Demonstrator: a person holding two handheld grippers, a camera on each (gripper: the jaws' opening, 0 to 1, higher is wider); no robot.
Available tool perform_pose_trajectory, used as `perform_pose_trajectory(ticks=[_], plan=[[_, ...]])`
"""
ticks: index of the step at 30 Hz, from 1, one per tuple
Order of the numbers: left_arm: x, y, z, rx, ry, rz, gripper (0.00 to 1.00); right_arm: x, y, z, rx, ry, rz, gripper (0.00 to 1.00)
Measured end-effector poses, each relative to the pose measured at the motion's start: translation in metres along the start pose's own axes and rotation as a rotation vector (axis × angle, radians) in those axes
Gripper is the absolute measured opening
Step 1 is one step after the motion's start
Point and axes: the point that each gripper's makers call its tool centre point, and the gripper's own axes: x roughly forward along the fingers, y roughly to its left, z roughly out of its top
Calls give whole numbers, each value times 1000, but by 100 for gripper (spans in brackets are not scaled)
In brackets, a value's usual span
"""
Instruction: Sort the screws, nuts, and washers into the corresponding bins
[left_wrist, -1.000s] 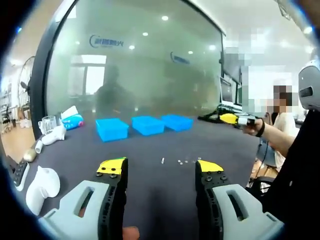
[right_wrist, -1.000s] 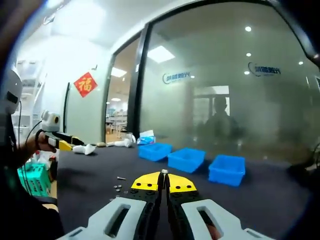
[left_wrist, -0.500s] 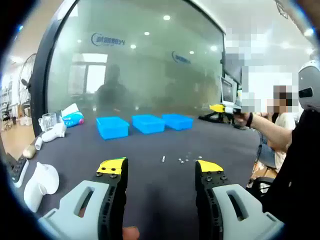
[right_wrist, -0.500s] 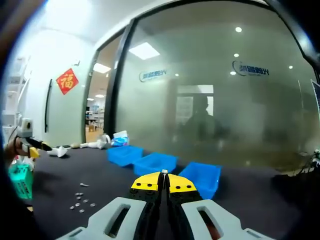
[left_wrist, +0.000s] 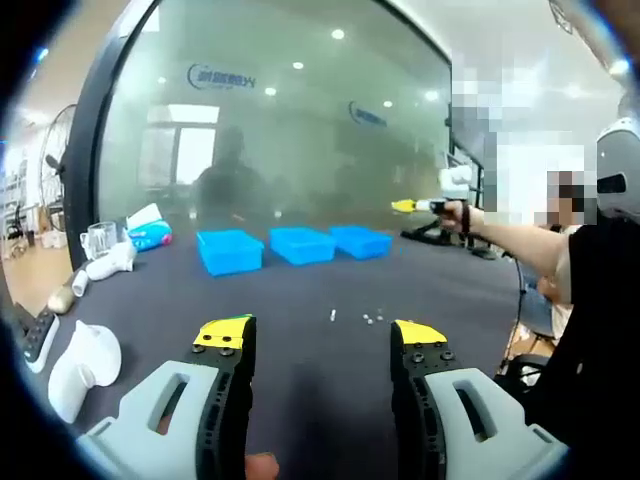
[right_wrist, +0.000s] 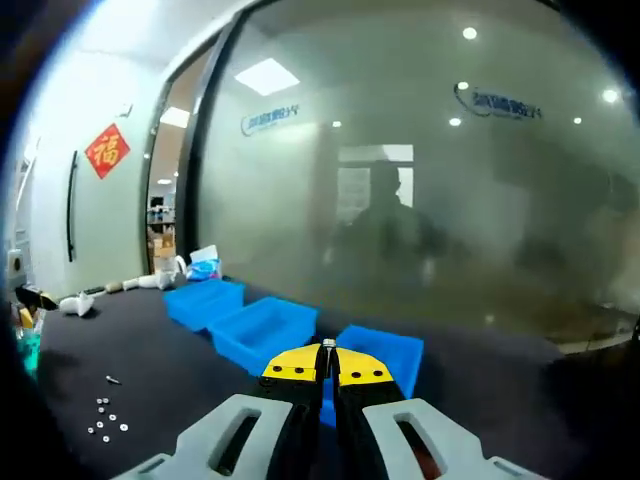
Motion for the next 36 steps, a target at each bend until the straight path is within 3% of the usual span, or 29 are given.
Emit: perform_pose_trajectory(ticks=[9,19,29,31,34,36], plan=[[0,-2,-3,-1,7,-3,52,43,-10,-19,-29,162,24,1],[-2,-2,-6,-9,11,1,52,56,-13,-50,-68,356,41,1],[-4,0,-6,-10,9,7,52,58,-17,-62,-92,401,31,3],[-4,0,-7,-11,9,7,52,58,-16,-61,-116,387,33,6],[-4,0,-7,-11,11,6,52,59,-14,-56,-139,360,35,19],[-4,-1,-6,-11,8,5,52,58,-13,-52,-146,341,34,21]])
